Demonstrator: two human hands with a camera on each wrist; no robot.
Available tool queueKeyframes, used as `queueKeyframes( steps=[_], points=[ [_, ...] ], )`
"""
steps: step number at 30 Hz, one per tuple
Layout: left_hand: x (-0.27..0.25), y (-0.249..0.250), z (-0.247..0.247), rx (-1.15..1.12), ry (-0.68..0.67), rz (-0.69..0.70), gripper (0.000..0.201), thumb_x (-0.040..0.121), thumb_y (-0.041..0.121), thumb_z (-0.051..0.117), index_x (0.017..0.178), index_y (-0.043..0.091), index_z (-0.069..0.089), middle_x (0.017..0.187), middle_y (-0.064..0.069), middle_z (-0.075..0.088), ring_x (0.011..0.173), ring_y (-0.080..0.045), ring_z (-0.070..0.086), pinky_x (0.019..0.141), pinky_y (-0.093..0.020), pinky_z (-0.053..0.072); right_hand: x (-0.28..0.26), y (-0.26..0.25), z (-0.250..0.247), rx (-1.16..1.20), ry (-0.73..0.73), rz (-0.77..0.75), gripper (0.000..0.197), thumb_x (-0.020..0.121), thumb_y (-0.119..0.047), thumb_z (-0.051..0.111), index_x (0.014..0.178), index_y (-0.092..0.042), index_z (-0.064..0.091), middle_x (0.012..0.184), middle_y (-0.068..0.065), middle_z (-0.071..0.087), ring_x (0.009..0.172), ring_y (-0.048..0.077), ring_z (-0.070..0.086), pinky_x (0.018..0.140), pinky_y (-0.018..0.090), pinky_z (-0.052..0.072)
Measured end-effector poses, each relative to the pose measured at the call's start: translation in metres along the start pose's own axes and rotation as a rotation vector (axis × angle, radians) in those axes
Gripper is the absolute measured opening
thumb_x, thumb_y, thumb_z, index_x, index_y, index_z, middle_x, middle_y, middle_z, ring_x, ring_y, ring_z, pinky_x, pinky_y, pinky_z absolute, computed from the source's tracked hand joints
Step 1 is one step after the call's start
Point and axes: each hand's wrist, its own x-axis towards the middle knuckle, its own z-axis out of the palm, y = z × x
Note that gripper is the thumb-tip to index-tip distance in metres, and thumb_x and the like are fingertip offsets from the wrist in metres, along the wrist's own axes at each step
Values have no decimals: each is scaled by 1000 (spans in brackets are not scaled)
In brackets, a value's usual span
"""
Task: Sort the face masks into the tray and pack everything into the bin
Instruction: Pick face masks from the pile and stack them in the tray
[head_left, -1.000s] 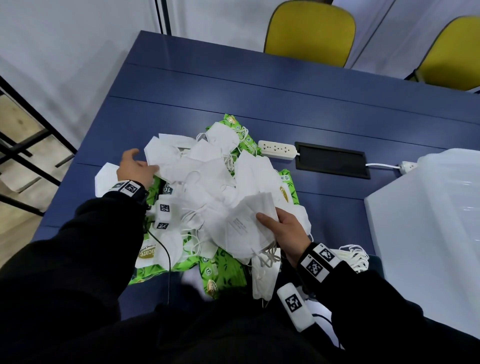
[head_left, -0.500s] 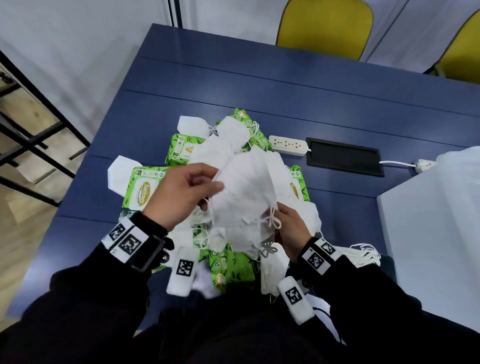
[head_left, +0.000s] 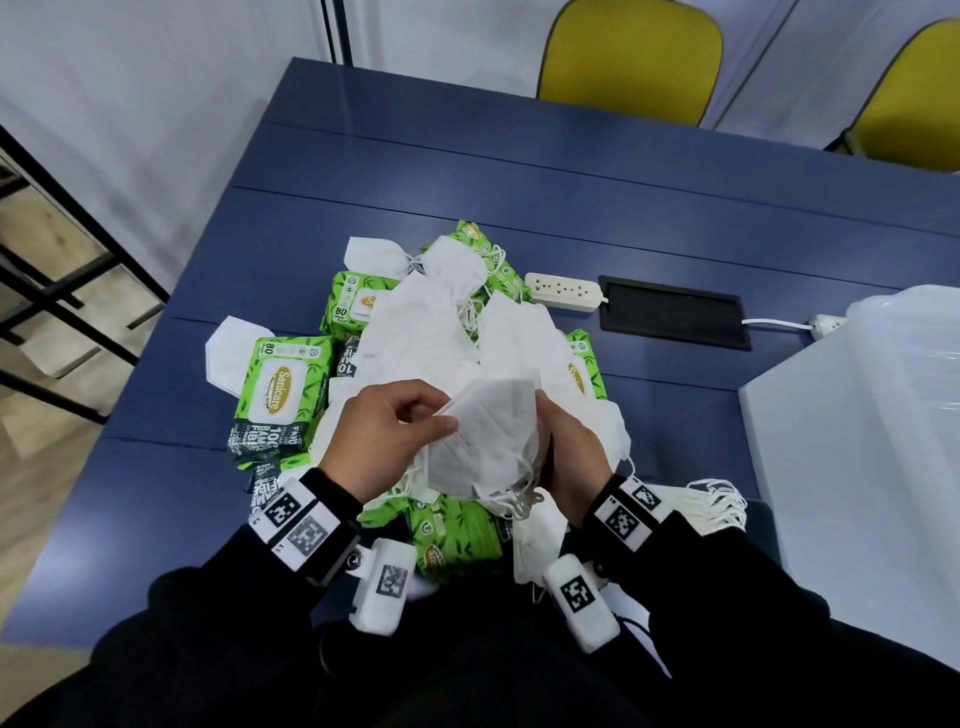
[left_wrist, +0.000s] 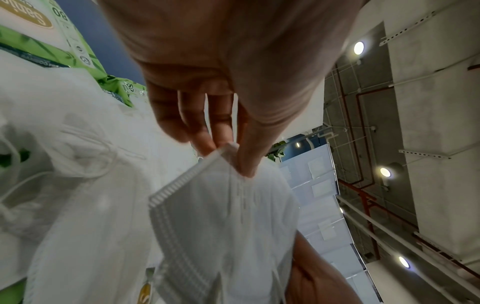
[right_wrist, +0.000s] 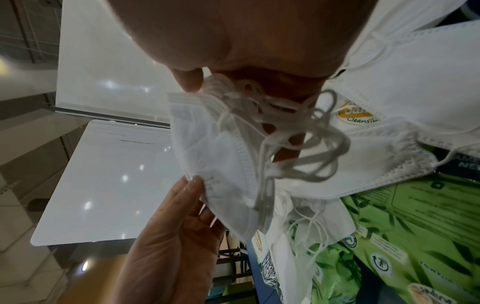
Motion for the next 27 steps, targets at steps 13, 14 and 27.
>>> queueKeyframes(
  steps=[13,14,27],
  points=[
    [0,-7,16,-224,166,-92,10,87,13,76,85,17,67,86,-14,73,77,-26,68,75,-42,53,3,14,-1,-116,-335,-135,39,86,-2,73,124,-9,65,117,17,73,108,35,70,95,50,56],
    [0,-8,16,-264,179,-111,12,88,8,75,89,17,67,90,-16,72,79,-26,68,76,-41,53,4,17,-3,-182,-342,-139,41,83,7,73,120,-9,67,114,18,74,105,34,71,95,52,56],
    [5,-26,-10,-61,-125,-178,48,82,6,78,122,26,61,106,-2,79,99,-23,75,94,-56,56,9,6,-21,-191,-126,93,17,90,13,56,79,2,63,77,20,66,73,30,68,71,38,63]
  ],
)
